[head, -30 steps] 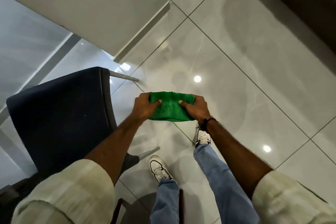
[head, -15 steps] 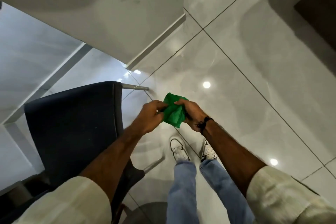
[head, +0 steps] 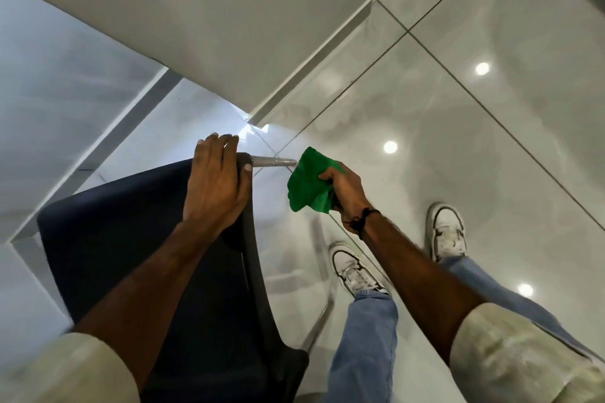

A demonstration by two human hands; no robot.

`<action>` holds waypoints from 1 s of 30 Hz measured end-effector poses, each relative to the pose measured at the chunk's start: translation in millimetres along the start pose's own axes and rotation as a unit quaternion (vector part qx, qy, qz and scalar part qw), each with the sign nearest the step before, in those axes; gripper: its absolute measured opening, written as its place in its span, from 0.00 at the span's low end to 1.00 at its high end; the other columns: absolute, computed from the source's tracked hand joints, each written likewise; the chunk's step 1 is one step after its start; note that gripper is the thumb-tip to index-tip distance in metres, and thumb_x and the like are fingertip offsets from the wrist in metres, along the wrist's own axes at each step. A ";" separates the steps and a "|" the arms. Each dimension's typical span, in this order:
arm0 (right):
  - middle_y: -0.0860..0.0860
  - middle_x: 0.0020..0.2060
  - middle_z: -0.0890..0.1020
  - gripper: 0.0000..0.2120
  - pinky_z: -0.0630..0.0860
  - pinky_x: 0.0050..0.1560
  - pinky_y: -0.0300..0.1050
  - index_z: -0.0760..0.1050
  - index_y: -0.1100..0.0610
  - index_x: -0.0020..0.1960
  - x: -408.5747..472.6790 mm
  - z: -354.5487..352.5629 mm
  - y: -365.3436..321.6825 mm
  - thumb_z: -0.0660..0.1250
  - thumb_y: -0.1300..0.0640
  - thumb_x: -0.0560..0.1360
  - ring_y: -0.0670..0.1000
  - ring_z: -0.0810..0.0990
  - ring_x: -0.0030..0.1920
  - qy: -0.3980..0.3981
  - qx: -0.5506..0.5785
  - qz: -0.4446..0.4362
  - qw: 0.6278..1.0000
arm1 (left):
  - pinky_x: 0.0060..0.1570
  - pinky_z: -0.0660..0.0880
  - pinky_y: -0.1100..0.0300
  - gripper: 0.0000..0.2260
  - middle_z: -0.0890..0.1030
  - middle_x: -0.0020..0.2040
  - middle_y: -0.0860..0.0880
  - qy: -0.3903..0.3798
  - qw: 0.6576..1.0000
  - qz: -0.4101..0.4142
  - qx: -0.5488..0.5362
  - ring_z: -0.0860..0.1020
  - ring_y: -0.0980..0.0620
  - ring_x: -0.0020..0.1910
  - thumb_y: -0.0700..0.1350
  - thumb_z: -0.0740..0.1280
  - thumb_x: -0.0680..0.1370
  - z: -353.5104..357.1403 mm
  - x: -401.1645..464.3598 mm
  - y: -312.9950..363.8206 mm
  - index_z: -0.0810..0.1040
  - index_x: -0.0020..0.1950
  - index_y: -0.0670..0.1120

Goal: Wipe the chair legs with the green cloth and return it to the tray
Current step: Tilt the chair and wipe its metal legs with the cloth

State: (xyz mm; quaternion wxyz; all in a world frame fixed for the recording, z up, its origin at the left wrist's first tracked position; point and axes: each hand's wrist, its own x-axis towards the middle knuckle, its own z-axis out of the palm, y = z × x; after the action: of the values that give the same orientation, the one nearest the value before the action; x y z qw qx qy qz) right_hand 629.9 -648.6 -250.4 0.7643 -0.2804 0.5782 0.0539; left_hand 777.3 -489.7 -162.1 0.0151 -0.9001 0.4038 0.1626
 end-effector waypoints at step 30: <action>0.58 0.75 0.75 0.27 0.76 0.72 0.56 0.68 0.51 0.79 114.4 102.8 44.0 0.65 0.45 0.82 0.56 0.78 0.72 -0.056 -0.108 -0.057 0.991 | 0.71 0.58 0.64 0.13 0.79 0.64 0.45 -0.003 0.996 0.068 -0.061 0.75 0.45 0.64 0.43 0.59 0.79 26.7 9.2 -25.4 0.82 0.56 0.44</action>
State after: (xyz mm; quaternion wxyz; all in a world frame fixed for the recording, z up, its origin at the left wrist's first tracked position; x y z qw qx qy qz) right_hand 737.0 -589.0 -353.2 0.7626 -0.3906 0.5080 0.0882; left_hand 794.1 -475.0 -192.8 -0.0501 -0.8695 0.4532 0.1900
